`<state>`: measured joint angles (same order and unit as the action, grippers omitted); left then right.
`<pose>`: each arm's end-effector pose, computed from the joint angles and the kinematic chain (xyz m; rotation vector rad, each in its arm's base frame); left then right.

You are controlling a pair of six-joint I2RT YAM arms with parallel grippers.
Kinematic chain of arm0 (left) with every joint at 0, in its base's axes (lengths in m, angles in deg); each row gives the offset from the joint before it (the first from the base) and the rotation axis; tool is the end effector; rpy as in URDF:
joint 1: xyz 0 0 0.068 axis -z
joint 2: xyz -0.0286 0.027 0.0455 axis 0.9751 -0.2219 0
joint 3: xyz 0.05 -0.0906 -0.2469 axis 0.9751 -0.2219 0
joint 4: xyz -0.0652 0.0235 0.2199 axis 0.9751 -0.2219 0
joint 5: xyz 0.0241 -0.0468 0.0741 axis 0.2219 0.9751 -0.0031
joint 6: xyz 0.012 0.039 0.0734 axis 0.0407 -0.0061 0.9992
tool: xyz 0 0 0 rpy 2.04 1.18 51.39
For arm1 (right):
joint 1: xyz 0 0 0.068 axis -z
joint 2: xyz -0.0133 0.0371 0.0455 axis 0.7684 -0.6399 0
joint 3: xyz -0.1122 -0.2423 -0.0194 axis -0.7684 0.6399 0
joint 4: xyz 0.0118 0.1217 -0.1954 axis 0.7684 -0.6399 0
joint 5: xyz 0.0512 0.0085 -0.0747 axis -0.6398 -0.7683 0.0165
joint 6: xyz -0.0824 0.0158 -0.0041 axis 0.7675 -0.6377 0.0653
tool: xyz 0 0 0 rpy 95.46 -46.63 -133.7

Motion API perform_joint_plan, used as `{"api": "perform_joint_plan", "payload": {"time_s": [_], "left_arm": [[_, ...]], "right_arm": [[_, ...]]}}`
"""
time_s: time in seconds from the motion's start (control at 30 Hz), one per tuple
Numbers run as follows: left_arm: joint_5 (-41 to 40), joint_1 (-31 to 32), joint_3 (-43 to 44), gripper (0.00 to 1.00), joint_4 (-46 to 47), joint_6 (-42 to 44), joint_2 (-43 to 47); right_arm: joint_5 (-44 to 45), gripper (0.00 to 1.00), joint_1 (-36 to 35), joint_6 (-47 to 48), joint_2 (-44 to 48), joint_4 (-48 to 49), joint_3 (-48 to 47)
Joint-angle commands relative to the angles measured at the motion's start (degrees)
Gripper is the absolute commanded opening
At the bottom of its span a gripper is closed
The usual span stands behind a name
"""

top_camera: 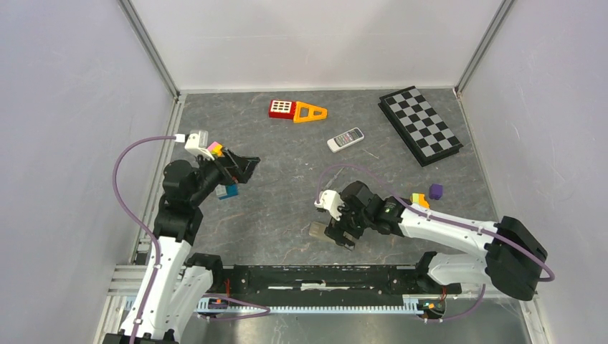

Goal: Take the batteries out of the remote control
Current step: Adjust the remote control at the center of the board.

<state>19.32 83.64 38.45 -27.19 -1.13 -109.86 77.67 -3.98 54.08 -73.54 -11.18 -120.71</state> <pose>0.1617 -0.0458 0.3105 -0.0284 1.7722 -0.7516 0.1224 0.1886 0.1765 -1.3959 2.1836 0.4982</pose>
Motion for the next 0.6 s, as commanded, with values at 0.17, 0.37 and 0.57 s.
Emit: {"api": "perform_joint_plan", "payload": {"time_s": [0.17,0.37,0.57], "left_arm": [[2.9,-0.2,-1.4,1.00,2.1,-0.9,-1.3],[4.1,-0.2,-1.8,1.00,1.3,-1.3,-2.3],[9.6,-0.2,-3.6,1.00,1.9,-4.5,-4.4]], "right_arm": [[-0.4,0.86,-2.7,0.3,-5.7,2.9,0.3],[2.5,0.73,-4.6,1.5,-8.4,6.4,0.5],[3.9,0.52,-5.2,6.8,-8.6,11.3,1.3]]}}
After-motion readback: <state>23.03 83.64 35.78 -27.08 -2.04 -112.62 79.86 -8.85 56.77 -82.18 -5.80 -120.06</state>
